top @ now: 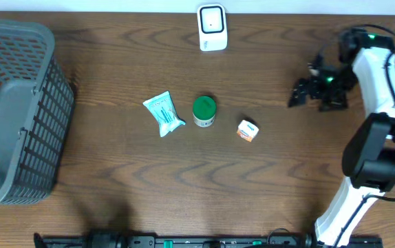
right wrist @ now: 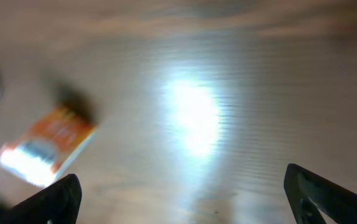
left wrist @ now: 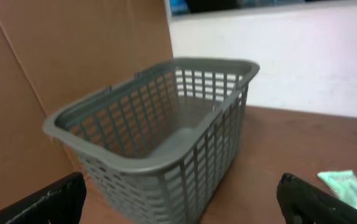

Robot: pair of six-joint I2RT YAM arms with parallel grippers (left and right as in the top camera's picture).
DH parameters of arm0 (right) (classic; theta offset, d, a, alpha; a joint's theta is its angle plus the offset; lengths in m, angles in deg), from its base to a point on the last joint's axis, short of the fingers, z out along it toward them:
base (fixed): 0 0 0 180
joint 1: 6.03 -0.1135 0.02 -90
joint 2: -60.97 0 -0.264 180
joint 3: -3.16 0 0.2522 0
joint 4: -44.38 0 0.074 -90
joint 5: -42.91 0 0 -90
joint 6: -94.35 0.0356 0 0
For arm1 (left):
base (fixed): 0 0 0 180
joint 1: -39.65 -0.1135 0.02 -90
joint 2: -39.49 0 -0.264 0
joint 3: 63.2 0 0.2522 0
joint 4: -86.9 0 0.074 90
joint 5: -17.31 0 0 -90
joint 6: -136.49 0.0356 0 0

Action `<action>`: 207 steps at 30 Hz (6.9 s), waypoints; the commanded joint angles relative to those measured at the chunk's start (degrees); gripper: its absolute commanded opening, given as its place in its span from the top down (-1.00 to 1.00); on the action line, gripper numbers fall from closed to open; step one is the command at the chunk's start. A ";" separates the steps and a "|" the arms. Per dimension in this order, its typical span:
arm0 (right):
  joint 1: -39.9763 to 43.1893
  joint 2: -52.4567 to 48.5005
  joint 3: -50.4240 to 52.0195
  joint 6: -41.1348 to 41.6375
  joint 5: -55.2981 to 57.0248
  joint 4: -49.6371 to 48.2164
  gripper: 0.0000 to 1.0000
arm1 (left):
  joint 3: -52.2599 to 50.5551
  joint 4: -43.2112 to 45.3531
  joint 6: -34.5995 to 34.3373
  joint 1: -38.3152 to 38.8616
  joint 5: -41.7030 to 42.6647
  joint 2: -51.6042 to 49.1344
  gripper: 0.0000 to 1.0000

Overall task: Scan the item barcode
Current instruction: 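Reach the right gripper to the orange juice box and grasp it, then lift the juice box and carry it toward the scanner, then hold the juice box barcode against the scanner face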

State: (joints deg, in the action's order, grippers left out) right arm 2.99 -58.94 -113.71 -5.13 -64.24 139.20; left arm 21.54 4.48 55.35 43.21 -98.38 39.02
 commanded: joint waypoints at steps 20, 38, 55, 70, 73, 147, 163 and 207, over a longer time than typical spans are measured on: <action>-27.15 1.42 7.45 -7.63 12.61 -4.68 -0.86 | -8.90 -0.46 -1.88 0.28 -3.76 0.28 -0.96; -30.75 1.42 30.49 -6.21 24.15 -34.51 0.49 | -8.90 -0.09 -1.90 1.68 -3.76 0.28 -0.96; -30.71 1.73 27.06 -2.23 21.77 -29.73 -0.99 | -8.90 -0.70 -1.90 1.68 -3.78 0.28 -0.96; -30.71 2.05 27.04 1.31 24.44 -37.03 0.19 | -8.90 -0.72 -1.90 1.68 -3.76 0.28 -0.96; -30.71 2.05 27.04 1.29 24.39 -40.61 0.37 | -8.90 -0.72 -1.90 1.68 -3.76 0.28 -0.96; -29.31 17.25 22.67 -12.37 10.84 -41.90 0.98 | -11.19 0.17 -1.70 1.68 -4.09 0.26 -0.96; -29.35 29.00 22.67 -40.72 -38.75 -46.71 0.98 | -22.03 12.50 -0.98 1.68 -7.15 0.26 -0.95; -25.14 -11.91 0.94 87.73 -22.77 -118.97 0.98 | -31.45 26.73 -3.63 1.68 -7.15 0.26 -0.96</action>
State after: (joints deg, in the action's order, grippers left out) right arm -23.57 -66.97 -105.64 59.50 -90.55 20.64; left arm -9.72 30.99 52.29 44.69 -104.81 39.17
